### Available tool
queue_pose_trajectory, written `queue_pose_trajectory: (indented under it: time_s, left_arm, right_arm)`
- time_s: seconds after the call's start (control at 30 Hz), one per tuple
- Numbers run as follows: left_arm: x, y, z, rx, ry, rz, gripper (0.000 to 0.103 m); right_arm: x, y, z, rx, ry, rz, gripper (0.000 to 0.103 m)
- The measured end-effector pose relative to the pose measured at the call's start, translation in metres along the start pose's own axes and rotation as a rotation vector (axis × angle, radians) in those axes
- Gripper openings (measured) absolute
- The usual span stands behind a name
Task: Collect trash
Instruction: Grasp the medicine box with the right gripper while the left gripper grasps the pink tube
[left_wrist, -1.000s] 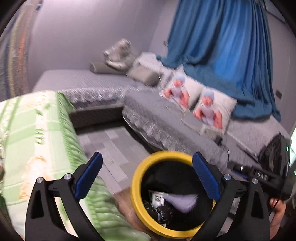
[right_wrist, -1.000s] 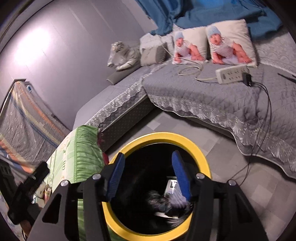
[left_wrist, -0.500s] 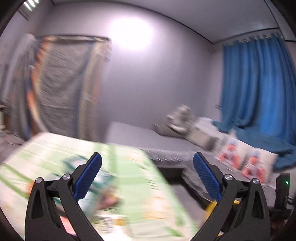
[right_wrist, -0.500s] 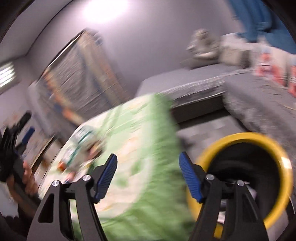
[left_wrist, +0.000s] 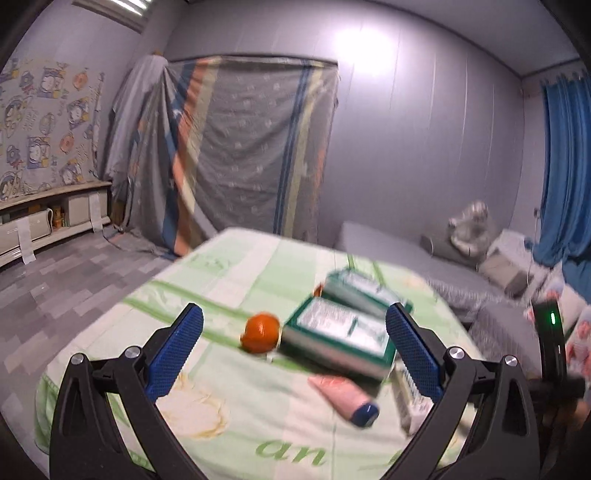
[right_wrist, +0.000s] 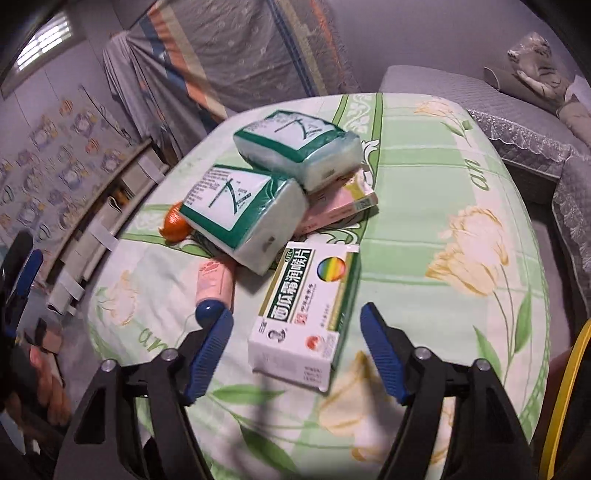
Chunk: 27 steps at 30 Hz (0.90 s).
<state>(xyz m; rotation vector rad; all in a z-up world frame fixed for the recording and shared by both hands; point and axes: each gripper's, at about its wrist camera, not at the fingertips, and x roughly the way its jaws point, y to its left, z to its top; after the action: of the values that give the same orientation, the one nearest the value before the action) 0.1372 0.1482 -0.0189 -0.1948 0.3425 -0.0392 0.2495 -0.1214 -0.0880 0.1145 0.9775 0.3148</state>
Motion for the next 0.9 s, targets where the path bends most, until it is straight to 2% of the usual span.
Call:
queue_pose_trajectory:
  time_s: [0.13, 0.23, 0.5, 0.57, 0.67, 0.9]
  left_arm:
    - [0.017, 0.001, -0.018, 0.051, 0.103, -0.032, 0.095]
    - [0.029, 0.0, -0.028, 0.058, 0.154, -0.078, 0.095]
    - [0.047, -0.017, -0.048, 0.114, 0.243, -0.11, 0.095]
    - [0.05, -0.02, -0.051, 0.121, 0.259, -0.109, 0.095]
    - [0.053, -0.024, -0.055, 0.131, 0.278, -0.112, 0.095]
    - [0.066, -0.048, -0.066, 0.19, 0.34, -0.11, 0.095]
  right_arm:
    - [0.022, 0.009, 0.008, -0.024, 0.035, -0.102, 0.076]
    - [0.035, 0.003, 0.01, -0.008, 0.073, -0.139, 0.077]
    - [0.063, 0.006, 0.011, -0.02, 0.134, -0.172, 0.077]
    - [0.066, 0.006, 0.012, -0.017, 0.139, -0.172, 0.066]
    - [0.065, 0.003, 0.013, -0.018, 0.12, -0.161, 0.066]
    - [0.027, -0.018, 0.015, 0.039, 0.01, -0.041, 0.065]
